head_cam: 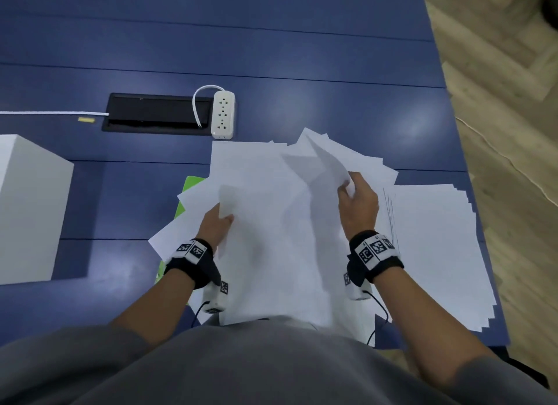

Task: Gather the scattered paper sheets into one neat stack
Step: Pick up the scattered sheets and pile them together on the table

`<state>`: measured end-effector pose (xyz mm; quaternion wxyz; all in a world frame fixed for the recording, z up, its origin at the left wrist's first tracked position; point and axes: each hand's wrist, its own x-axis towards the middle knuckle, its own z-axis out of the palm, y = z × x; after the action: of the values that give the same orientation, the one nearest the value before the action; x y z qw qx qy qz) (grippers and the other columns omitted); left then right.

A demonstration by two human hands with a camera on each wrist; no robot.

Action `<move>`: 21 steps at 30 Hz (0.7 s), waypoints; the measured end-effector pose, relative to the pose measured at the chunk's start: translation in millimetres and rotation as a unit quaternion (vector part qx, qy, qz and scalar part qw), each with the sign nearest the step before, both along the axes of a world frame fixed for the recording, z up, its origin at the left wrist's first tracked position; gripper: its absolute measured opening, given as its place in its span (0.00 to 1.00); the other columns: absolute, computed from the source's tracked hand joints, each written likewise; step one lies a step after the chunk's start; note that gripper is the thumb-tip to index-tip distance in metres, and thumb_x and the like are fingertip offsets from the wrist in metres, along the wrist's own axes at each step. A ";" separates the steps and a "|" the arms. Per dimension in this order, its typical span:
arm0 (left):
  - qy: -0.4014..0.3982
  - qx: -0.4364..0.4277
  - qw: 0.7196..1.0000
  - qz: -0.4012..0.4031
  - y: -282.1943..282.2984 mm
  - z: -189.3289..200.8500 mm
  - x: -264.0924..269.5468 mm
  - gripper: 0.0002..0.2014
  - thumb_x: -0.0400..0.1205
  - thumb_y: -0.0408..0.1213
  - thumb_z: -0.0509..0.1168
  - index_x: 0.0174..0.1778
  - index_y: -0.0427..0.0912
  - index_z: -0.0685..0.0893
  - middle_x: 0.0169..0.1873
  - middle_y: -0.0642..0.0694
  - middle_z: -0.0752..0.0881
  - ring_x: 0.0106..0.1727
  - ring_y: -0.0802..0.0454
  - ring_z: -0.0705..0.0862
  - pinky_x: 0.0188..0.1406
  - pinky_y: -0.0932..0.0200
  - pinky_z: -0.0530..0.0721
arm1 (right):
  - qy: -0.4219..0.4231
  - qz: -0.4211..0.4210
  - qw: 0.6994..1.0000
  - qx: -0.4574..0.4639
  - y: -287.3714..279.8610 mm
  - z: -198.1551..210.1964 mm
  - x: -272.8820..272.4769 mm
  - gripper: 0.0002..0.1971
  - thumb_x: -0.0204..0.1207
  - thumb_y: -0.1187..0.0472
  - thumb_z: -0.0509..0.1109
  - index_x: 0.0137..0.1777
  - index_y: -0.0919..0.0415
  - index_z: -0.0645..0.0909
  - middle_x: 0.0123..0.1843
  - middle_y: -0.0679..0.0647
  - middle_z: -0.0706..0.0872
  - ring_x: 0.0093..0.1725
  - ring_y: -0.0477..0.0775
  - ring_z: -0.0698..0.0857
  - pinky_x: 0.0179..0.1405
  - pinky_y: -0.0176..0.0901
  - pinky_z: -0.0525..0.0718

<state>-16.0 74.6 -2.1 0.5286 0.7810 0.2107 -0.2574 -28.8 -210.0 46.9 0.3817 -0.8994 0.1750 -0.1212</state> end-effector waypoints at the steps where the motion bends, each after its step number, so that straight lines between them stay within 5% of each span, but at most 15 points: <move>1: -0.003 -0.001 1.000 -0.008 -4.0 -3.4 2.2 0.18 0.77 0.35 0.61 0.64 0.41 0.82 0.57 0.40 0.86 0.57 0.40 0.85 0.62 0.41 0.82 | -0.052 0.031 0.998 -0.007 2.9 4.1 2.4 0.10 0.78 0.60 0.62 0.53 0.59 0.83 0.44 0.45 0.84 0.44 0.54 0.79 0.49 0.55 0.77; 5: 0.007 -0.006 1.000 -0.022 -23.9 -5.0 6.2 0.14 0.79 0.40 0.63 0.59 0.43 0.83 0.53 0.40 0.88 0.56 0.40 0.85 0.62 0.45 0.83 | -0.146 0.188 0.969 -0.066 21.9 7.3 -2.4 0.12 0.71 0.65 0.66 0.50 0.54 0.87 0.52 0.41 0.85 0.58 0.47 0.77 0.53 0.49 0.62; 7: 0.031 -0.003 0.999 -0.008 -27.4 -1.8 7.5 0.05 0.83 0.29 0.60 0.48 0.35 0.81 0.41 0.37 0.84 0.51 0.37 0.83 0.50 0.67 0.83 | -0.132 0.265 0.953 -0.060 29.9 -2.9 -15.7 0.14 0.69 0.62 0.69 0.53 0.50 0.87 0.57 0.42 0.85 0.63 0.48 0.77 0.55 0.51 0.60; 9: 0.064 0.006 0.998 -0.017 -26.1 0.5 9.0 0.13 0.85 0.24 0.55 0.35 0.34 0.75 0.35 0.36 0.76 0.44 0.39 0.76 0.41 0.75 0.78 | -0.092 0.335 0.936 -0.050 33.9 -19.3 -33.0 0.17 0.67 0.60 0.72 0.55 0.45 0.86 0.62 0.44 0.84 0.68 0.49 0.75 0.57 0.53 0.59; 12: 0.058 -0.030 0.998 0.009 -19.0 1.0 15.8 0.07 0.86 0.31 0.57 0.47 0.33 0.79 0.44 0.41 0.79 0.41 0.49 0.76 0.42 0.62 0.73 | -0.001 0.407 0.912 -0.046 33.2 -44.3 -56.9 0.18 0.67 0.59 0.74 0.57 0.41 0.85 0.69 0.44 0.80 0.74 0.48 0.69 0.58 0.51 0.60; 15: 0.087 -0.095 0.990 0.064 -17.2 -1.5 16.2 0.08 0.84 0.30 0.59 0.55 0.32 0.81 0.38 0.42 0.83 0.32 0.51 0.80 0.23 0.67 0.78 | 0.085 0.470 0.876 -0.064 25.4 -61.0 -73.4 0.27 0.63 0.68 0.72 0.60 0.40 0.84 0.75 0.44 0.75 0.79 0.48 0.63 0.60 0.55 0.62; 21: 0.132 -0.226 0.956 0.130 -18.1 -3.4 13.9 0.21 0.84 0.48 0.62 0.66 0.36 0.81 0.47 0.42 0.88 0.44 0.45 0.86 0.40 0.55 0.85 | 0.218 0.531 0.808 -0.133 19.7 -63.8 -81.6 0.30 0.68 0.68 0.76 0.67 0.41 0.81 0.82 0.43 0.63 0.82 0.42 0.44 0.74 0.59 0.51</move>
<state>-2.0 56.4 -5.5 0.6878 0.5662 0.3148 -0.3275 -110.4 -190.3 -16.8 0.2153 -0.8969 -0.2692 0.2771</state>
